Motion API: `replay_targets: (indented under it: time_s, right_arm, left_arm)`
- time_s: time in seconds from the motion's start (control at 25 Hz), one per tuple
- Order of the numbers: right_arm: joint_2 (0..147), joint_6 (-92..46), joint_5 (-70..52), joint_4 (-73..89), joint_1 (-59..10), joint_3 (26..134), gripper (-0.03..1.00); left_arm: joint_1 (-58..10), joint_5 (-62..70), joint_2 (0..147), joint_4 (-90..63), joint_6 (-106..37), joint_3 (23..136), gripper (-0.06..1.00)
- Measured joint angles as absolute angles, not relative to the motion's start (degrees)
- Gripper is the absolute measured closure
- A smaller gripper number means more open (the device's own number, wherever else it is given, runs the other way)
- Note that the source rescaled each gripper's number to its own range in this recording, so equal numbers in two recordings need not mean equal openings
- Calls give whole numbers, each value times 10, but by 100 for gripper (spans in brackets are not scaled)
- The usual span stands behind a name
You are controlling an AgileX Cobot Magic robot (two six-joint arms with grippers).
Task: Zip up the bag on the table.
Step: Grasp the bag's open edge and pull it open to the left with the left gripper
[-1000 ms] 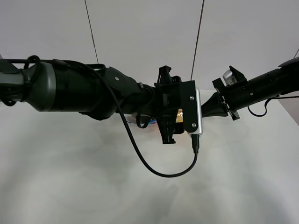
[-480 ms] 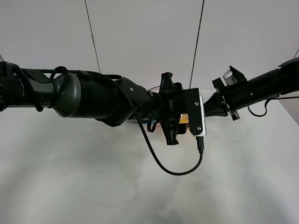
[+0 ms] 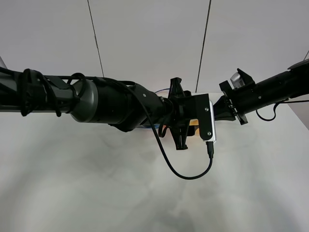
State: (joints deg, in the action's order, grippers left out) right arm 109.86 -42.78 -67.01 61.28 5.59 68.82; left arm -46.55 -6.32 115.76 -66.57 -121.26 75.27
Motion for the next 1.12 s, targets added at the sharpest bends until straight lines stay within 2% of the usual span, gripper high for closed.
replay_targets:
  time_s: [0.12,0.32,0.48,0.84,1.12]
  right_arm:
    - [1099,-428,-670,613,56,688,97]
    - [1099,-428,-670,613,56,688,97]
    - [1099,-428,-670,613,56,688,97]
    - [1099,-425,-670,610,56,688,97]
    - [1099,-427,-670,610,56,688,97]
  left_arm:
    - [-466,-63,1158,-666,-1213,753,24]
    - [-466,-59,1158,-666,-1213,753,48]
    - [-466,-49,1158,-666,-1213,753,58]
    - [-466,-48,1158,-666,-1213,753,92]
    - [-466,-51,1158,-666,-1213,753,94]
